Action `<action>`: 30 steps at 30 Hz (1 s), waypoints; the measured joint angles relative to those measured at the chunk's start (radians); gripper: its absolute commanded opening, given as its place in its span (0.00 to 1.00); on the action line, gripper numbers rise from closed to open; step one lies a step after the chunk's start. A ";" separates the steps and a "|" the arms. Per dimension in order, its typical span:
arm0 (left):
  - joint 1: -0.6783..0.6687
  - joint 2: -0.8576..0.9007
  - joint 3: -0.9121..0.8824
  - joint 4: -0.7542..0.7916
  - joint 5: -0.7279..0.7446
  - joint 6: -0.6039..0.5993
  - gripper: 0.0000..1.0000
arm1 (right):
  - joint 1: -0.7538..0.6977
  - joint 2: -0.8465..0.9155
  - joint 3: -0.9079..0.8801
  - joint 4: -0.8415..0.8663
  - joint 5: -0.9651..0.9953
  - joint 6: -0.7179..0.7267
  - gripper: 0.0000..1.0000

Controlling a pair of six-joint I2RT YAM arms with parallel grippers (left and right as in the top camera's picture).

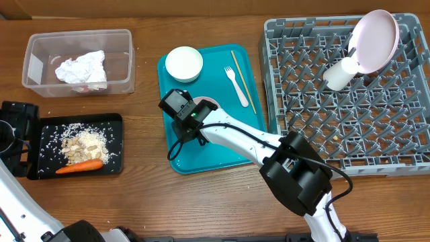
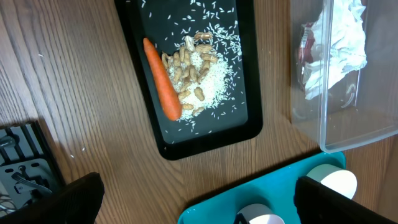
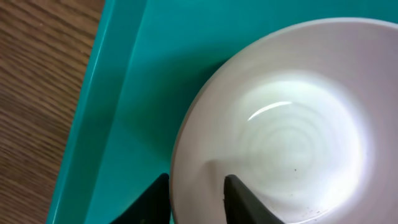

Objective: Sort waste into correct bins and load items into the dishwasher rack
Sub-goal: 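Lift the pink bowl off the teal tray toward the rack, then lower the bowl into the rack center and release it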

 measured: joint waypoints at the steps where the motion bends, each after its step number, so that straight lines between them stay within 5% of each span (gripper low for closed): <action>1: 0.000 0.000 0.000 0.000 0.000 0.000 1.00 | 0.000 0.000 0.000 0.000 0.000 0.005 0.24; 7: 0.000 0.000 0.000 0.000 0.000 0.000 1.00 | 0.000 0.000 0.000 -0.006 0.003 0.016 0.05; 19: 0.000 0.000 0.000 0.000 0.000 0.000 1.00 | -0.048 -0.054 0.092 -0.242 0.013 0.095 0.04; 30: 0.000 0.000 0.000 0.000 0.000 0.000 1.00 | -0.477 -0.522 0.134 -0.439 -0.090 0.174 0.04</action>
